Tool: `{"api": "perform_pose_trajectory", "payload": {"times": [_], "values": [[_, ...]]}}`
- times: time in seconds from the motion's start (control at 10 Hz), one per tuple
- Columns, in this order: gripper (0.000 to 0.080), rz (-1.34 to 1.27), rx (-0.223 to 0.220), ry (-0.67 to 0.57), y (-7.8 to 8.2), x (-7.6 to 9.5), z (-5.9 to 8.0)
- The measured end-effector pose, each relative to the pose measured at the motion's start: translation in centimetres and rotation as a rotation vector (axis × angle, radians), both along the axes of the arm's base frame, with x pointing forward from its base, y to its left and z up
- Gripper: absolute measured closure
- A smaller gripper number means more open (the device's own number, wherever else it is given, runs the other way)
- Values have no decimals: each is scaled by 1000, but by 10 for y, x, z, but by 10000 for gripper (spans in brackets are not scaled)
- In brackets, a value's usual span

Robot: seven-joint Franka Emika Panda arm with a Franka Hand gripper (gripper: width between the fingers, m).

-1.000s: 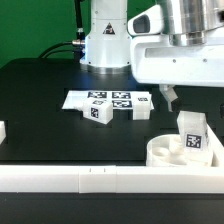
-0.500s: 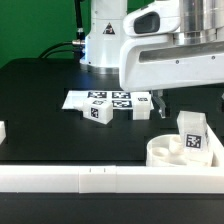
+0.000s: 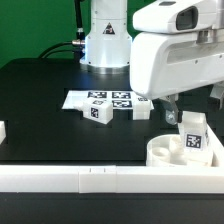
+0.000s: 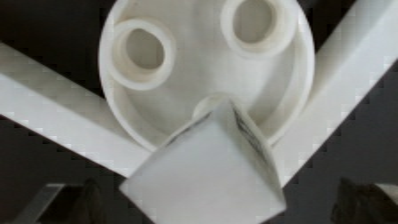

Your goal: Assemble stool

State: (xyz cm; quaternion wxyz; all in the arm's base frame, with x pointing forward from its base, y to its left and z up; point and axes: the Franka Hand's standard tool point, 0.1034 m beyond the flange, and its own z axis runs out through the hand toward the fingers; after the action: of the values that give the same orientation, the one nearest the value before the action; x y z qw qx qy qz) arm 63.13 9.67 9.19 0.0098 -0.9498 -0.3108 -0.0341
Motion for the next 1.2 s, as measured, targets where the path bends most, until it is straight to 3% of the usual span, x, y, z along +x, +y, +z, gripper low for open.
{"api": "perform_pose_trajectory", "payload": {"times": [0.2, 0.4, 0.6, 0.7, 0.8, 0.9, 1.0, 1.2], "values": [[150, 130, -12, -4, -2, 0, -1], [150, 341, -64, 7, 7, 0, -19], [150, 358, -76, 13, 11, -2, -23], [285, 323, -75, 14, 10, -2, -24], [285, 322, -76, 15, 9, -3, -24], [424, 267, -71, 16, 10, -3, -24], [465, 170, -66, 18, 10, -3, -25], [465, -141, -36, 14, 10, -2, -24]]}}
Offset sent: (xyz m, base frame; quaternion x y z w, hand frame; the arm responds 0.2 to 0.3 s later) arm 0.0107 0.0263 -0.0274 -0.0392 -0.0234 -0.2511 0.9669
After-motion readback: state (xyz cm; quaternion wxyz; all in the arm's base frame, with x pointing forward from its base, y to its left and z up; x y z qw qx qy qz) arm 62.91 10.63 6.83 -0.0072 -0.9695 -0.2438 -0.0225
